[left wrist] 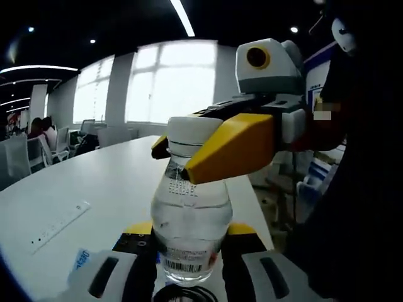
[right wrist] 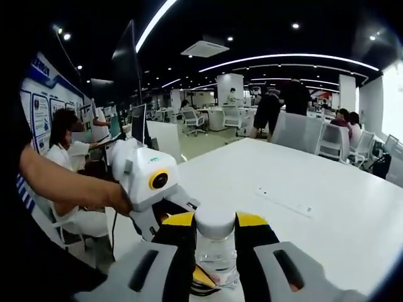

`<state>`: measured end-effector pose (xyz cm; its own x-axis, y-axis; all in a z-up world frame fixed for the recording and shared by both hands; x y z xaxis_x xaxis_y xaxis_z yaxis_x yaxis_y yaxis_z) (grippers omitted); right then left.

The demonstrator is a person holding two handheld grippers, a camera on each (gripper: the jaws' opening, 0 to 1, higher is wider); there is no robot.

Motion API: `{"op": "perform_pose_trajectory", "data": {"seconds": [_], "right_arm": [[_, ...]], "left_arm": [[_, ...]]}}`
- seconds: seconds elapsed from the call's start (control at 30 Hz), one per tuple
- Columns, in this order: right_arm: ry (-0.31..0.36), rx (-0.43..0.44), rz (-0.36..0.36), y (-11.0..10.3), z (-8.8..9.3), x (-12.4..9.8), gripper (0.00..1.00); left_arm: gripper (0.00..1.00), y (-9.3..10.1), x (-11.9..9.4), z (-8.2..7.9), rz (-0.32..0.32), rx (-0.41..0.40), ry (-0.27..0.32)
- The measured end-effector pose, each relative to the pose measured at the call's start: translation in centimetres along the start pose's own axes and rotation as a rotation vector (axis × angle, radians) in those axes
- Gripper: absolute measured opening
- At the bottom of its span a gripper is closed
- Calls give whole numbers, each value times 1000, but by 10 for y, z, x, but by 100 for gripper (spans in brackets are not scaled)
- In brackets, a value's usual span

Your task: Arrange the tabletop items into an orderly group along one side of the table until the central work area is clear of visible clutter.

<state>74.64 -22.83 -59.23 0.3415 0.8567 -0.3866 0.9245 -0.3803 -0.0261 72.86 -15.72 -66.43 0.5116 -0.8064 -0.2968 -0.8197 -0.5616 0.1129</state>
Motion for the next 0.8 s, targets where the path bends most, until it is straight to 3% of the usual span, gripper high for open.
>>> {"op": "perform_pose_trajectory", "data": {"seconds": [0.8], "right_arm": [[-16, -36, -21, 26, -45, 76, 18]], "left_arm": [[37, -86, -37, -6, -65, -25, -1]]}}
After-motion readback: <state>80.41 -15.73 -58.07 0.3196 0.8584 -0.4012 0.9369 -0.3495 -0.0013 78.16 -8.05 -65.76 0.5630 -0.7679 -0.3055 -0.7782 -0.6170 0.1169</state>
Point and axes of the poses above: the point that each gripper's makers call its tool centre point, and the gripper's own axes: x roughly forward along the fingers, y roughly to its right, z roughly out of its underside, the point moved 7 cm from there along -x, roughly backward along the fingers, and after that the axes turned 2 degrees about z, right-handed, at the moved point
